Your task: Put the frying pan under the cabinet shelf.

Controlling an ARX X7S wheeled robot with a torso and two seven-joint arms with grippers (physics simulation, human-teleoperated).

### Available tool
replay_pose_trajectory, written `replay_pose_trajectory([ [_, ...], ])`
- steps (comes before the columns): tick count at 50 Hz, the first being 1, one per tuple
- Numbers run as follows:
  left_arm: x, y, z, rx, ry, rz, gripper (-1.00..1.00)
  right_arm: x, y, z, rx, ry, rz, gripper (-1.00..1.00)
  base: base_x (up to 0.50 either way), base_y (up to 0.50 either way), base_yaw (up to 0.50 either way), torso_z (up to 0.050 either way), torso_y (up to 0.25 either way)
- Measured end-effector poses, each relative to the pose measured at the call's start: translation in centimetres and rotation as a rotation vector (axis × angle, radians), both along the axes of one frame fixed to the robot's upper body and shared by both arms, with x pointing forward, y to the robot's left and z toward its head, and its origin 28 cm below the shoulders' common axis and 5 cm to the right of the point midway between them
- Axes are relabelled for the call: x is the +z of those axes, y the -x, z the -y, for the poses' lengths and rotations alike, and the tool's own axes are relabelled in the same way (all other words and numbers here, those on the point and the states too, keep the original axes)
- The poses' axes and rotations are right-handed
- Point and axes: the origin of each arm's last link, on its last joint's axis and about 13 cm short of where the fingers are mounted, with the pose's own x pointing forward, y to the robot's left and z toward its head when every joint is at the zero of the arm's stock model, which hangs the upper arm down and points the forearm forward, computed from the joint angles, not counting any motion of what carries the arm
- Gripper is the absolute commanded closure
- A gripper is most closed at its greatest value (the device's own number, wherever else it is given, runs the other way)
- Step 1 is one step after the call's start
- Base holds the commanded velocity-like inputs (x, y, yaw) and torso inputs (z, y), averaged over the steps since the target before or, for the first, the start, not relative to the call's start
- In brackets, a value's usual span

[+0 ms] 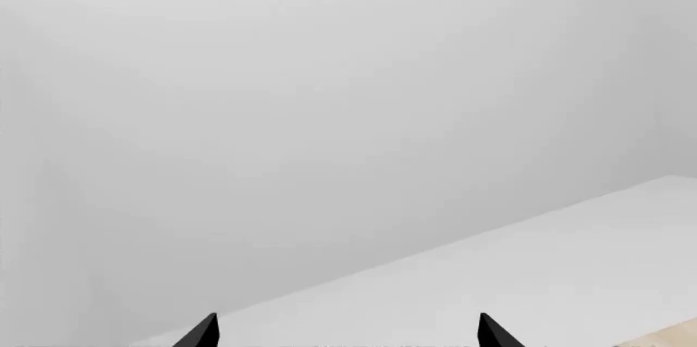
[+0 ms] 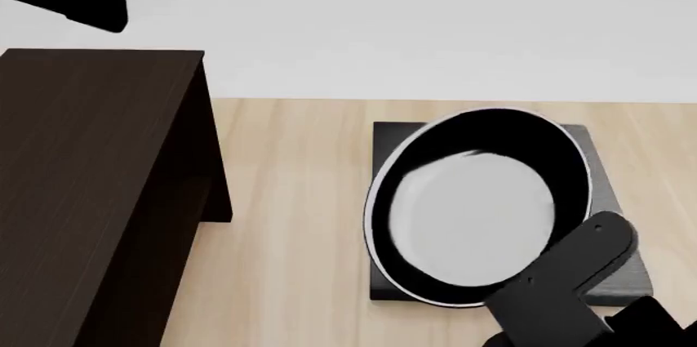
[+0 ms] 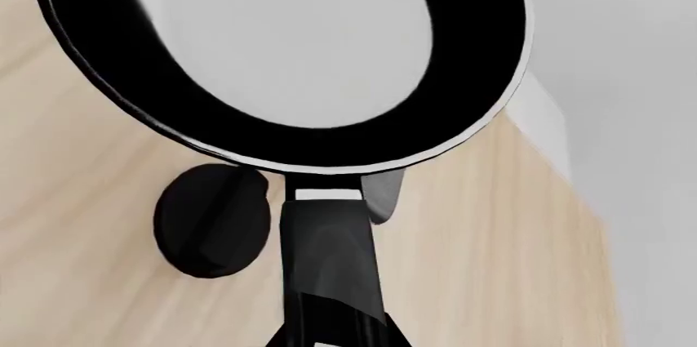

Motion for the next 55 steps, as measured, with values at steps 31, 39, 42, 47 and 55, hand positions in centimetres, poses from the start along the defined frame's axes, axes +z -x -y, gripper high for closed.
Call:
replay_pose_trajectory([
  [31, -0.5, 0.2, -0.6, 0.008, 0.018, -0.005, -1.00, 2.8, 0.0, -2.9, 0.146, 0.124, -0.077, 1.00, 0.00, 0.00, 0.00, 0.000, 0.002],
  [39, -0.5, 0.3, -0.7, 0.010, 0.020, -0.005, -1.00, 2.7, 0.1, -3.5, 0.189, 0.122, -0.092, 1.00, 0.00, 0.00, 0.00, 0.001, 0.001],
  [42, -0.5, 0.3, -0.7, 0.010, 0.020, -0.005, -1.00, 2.6, 0.1, -3.7, 0.205, 0.118, -0.097, 1.00, 0.00, 0.00, 0.00, 0.000, 0.000],
  [47, -0.5, 0.3, -0.8, 0.011, 0.020, -0.005, -1.00, 2.2, 0.0, -4.0, 0.233, 0.104, -0.109, 1.00, 0.00, 0.00, 0.00, 0.000, 0.002],
  [55, -0.4, 0.4, -0.8, 0.015, 0.020, -0.003, -1.00, 1.5, -0.3, -4.5, 0.276, 0.077, -0.141, 1.00, 0.00, 0.00, 0.00, 0.000, 0.001],
])
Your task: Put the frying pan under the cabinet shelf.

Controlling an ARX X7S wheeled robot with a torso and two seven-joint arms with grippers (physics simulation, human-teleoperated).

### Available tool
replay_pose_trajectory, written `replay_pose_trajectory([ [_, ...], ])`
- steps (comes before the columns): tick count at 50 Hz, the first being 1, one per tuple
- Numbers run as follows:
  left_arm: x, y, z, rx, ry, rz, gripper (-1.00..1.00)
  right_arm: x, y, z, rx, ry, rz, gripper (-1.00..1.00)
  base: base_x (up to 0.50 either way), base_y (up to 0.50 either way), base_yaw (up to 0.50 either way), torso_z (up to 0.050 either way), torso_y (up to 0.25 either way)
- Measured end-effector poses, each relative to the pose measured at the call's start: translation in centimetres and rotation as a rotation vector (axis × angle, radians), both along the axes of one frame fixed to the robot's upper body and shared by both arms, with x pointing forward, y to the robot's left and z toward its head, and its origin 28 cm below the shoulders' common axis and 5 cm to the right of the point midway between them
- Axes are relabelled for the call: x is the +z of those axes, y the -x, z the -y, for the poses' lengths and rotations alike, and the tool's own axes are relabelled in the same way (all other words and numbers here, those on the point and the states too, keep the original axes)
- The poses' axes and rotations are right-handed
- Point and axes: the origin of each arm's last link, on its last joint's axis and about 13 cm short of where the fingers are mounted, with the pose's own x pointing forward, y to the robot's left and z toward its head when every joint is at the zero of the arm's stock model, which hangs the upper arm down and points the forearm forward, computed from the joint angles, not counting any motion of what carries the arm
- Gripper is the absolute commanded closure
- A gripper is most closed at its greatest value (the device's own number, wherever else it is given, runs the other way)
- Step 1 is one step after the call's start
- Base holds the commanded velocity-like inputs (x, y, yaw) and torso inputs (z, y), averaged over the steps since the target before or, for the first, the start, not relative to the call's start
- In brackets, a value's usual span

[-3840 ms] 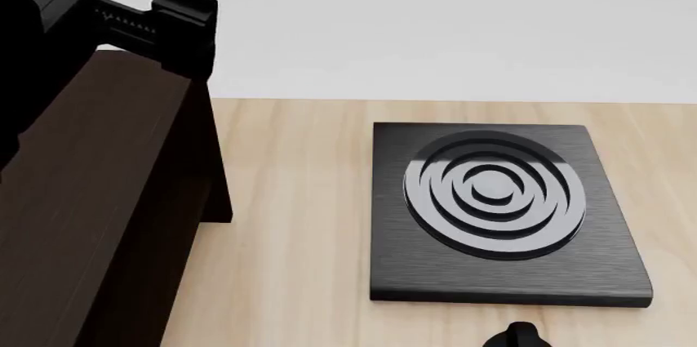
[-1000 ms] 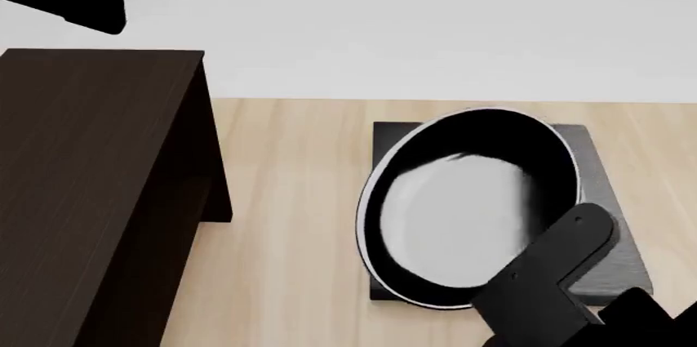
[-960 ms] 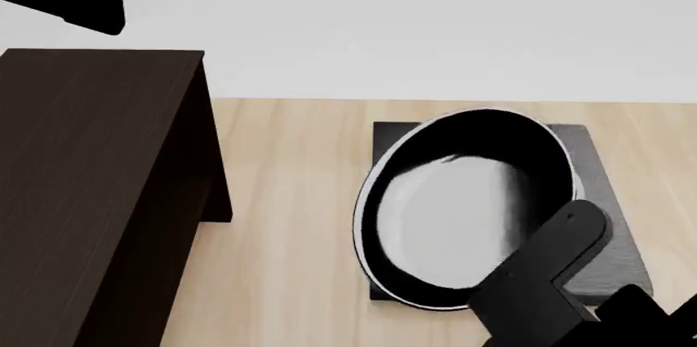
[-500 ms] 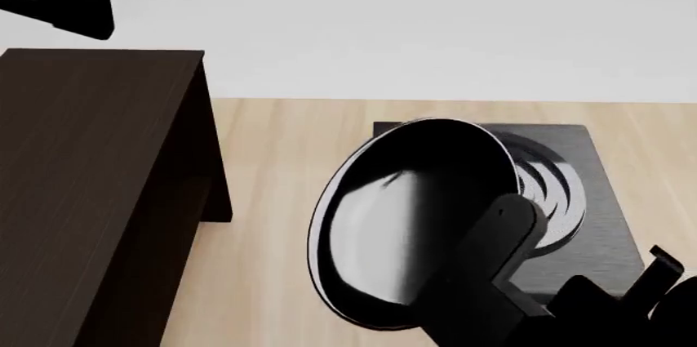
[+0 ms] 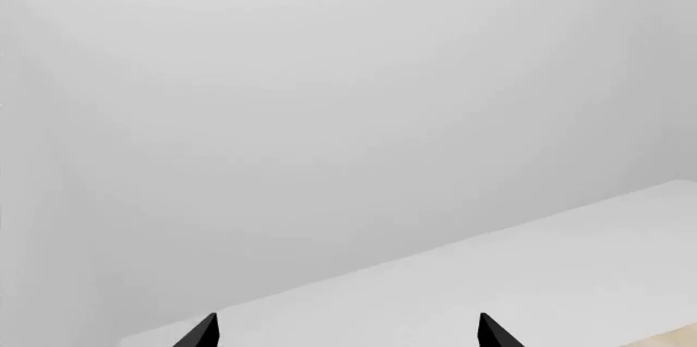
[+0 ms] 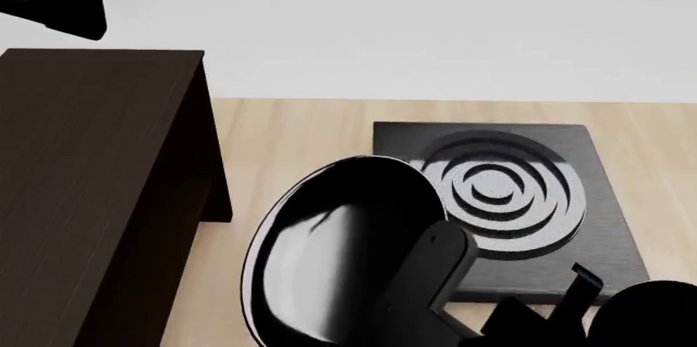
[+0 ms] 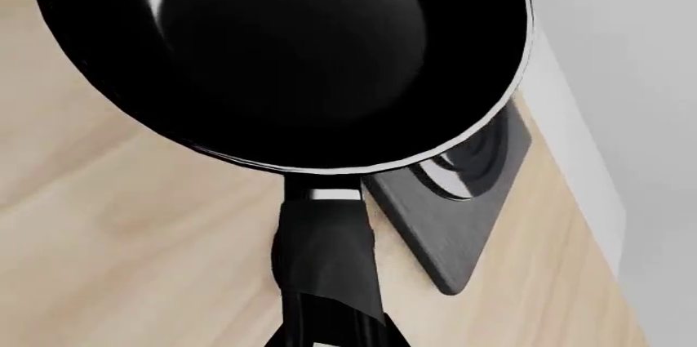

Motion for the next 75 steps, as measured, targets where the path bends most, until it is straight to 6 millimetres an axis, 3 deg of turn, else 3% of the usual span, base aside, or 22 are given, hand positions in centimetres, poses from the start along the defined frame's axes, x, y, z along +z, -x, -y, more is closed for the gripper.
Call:
replay_pose_trajectory([
  [13, 0.0, 0.0, -0.1, 0.005, -0.001, 0.002, -1.00, -1.0, -0.7, -0.7, 0.037, -0.045, -0.057, 1.00, 0.00, 0.00, 0.00, 0.001, 0.002],
  [33, 0.0, 0.2, -0.4, 0.019, -0.002, 0.004, -1.00, -4.5, -3.4, -1.5, 0.066, -0.127, -0.182, 1.00, 0.00, 0.00, 0.00, 0.001, 0.001],
  [75, 0.1, 0.6, -0.8, 0.033, -0.007, 0.006, -1.00, -9.3, -8.6, -3.2, 0.120, -0.179, -0.285, 1.00, 0.00, 0.00, 0.00, 0.000, 0.001],
])
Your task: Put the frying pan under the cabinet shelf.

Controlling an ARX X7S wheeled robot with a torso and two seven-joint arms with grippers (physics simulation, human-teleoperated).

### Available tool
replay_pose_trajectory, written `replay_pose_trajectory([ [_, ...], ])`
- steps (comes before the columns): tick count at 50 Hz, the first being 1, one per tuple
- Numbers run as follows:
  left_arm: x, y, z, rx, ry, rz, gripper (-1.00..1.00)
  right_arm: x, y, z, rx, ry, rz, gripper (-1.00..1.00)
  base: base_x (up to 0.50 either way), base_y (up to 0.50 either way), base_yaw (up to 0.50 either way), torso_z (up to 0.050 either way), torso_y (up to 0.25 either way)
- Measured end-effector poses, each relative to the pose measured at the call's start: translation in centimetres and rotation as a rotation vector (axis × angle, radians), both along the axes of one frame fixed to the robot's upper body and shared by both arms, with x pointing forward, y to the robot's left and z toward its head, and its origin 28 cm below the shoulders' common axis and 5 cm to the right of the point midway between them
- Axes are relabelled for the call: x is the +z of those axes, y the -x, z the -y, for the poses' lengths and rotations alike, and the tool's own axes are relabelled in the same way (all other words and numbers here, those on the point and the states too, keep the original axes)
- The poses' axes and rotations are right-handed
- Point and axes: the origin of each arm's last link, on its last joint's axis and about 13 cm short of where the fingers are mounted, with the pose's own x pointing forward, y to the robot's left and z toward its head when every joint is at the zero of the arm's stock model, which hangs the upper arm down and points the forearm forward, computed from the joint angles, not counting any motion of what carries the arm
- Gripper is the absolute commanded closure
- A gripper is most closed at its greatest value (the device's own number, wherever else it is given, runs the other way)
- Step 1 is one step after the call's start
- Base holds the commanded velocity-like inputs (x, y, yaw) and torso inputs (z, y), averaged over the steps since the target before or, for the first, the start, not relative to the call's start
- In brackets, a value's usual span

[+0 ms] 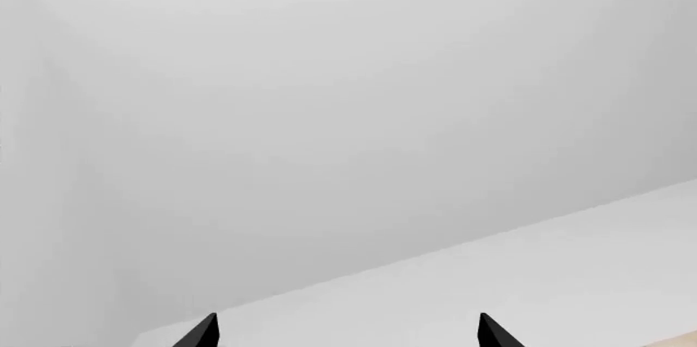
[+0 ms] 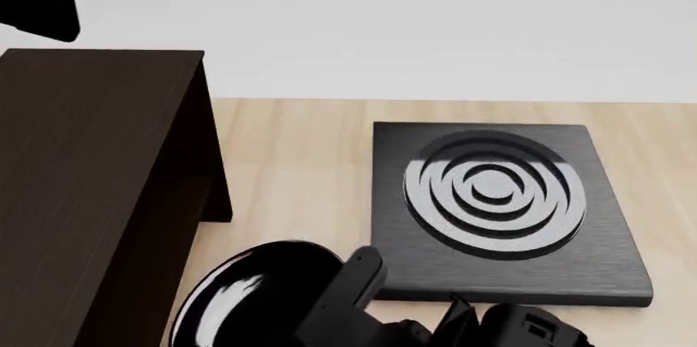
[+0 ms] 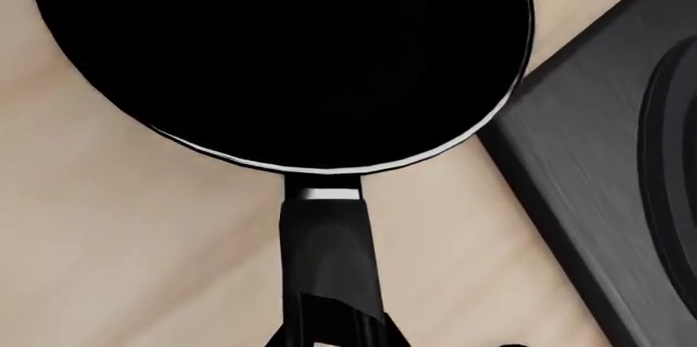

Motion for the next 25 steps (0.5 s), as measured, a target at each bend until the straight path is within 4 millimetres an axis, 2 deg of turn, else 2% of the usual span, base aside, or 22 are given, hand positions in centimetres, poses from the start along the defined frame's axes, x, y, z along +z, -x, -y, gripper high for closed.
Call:
replay_pose_trajectory([
  [25, -0.1, 0.1, 0.3, 0.007, -0.020, -0.003, -1.00, -3.4, -3.9, -0.6, -0.009, -0.029, -0.061, 1.00, 0.00, 0.00, 0.00, 0.000, 0.000],
])
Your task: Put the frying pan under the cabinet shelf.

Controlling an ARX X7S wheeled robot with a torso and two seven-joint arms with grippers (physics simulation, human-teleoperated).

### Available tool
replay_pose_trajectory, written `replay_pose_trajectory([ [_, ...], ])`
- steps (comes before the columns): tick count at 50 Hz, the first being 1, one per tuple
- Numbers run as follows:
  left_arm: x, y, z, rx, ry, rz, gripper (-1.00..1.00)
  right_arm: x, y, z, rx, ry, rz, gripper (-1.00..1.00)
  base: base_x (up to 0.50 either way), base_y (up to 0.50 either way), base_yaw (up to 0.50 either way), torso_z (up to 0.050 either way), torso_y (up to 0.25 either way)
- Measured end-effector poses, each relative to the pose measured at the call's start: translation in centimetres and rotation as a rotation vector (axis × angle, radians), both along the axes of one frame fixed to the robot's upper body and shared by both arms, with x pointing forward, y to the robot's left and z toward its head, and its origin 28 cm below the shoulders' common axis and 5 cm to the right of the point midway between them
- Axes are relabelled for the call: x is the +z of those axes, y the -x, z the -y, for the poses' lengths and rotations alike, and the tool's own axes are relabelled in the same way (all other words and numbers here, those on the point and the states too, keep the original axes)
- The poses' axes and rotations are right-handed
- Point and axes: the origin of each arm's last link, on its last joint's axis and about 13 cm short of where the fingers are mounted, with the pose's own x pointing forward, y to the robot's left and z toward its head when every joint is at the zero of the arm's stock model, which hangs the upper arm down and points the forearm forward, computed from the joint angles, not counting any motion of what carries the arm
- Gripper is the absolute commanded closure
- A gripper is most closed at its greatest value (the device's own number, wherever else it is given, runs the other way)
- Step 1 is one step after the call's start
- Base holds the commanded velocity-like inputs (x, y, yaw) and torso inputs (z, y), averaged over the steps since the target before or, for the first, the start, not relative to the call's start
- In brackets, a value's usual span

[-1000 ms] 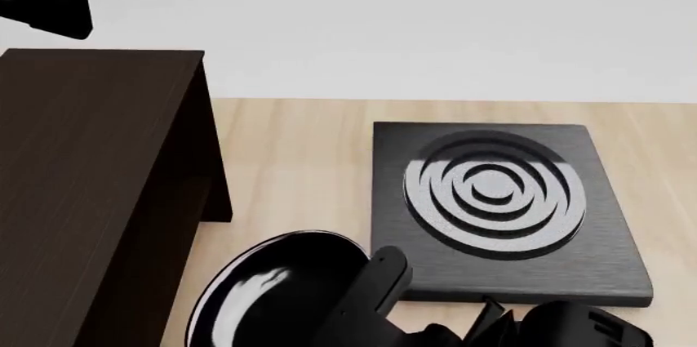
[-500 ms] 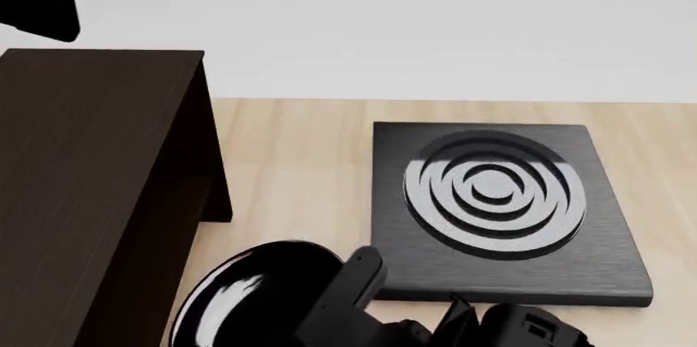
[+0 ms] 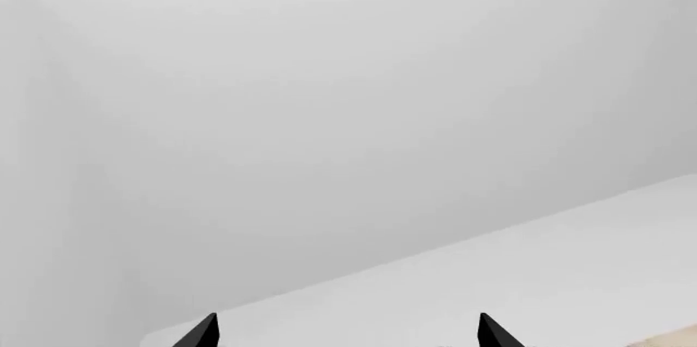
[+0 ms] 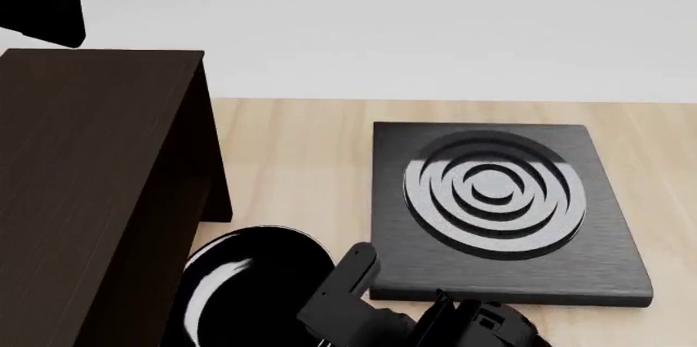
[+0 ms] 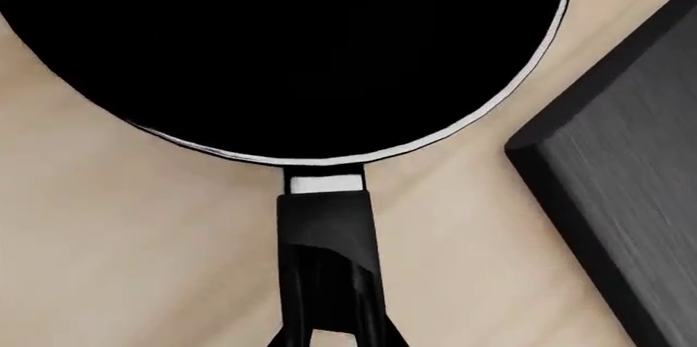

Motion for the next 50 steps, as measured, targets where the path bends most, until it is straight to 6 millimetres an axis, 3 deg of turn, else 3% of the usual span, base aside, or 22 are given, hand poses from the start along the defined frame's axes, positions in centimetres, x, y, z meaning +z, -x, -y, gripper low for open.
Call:
replay_pose_trajectory([
  [14, -0.3, -0.1, 0.0, 0.006, -0.004, -0.006, -1.00, -2.0, -1.6, -0.6, 0.023, 0.018, -0.032, 1.00, 0.00, 0.00, 0.00, 0.000, 0.000],
  [32, -0.6, -0.3, -0.3, 0.024, -0.005, -0.014, -1.00, -1.2, -4.4, -0.4, 0.125, 0.042, -0.148, 1.00, 0.01, 0.00, 0.01, 0.000, 0.000],
  [43, -0.8, -0.6, -0.3, 0.029, -0.008, -0.020, -1.00, -1.3, -3.5, -1.0, 0.183, 0.100, -0.073, 1.00, 0.00, 0.01, 0.01, 0.000, 0.000],
  [50, -0.9, -0.6, -0.3, 0.027, -0.009, -0.021, -1.00, -0.9, -2.3, -2.4, 0.204, 0.089, -0.050, 1.00, 0.00, 0.01, 0.00, 0.000, 0.000],
])
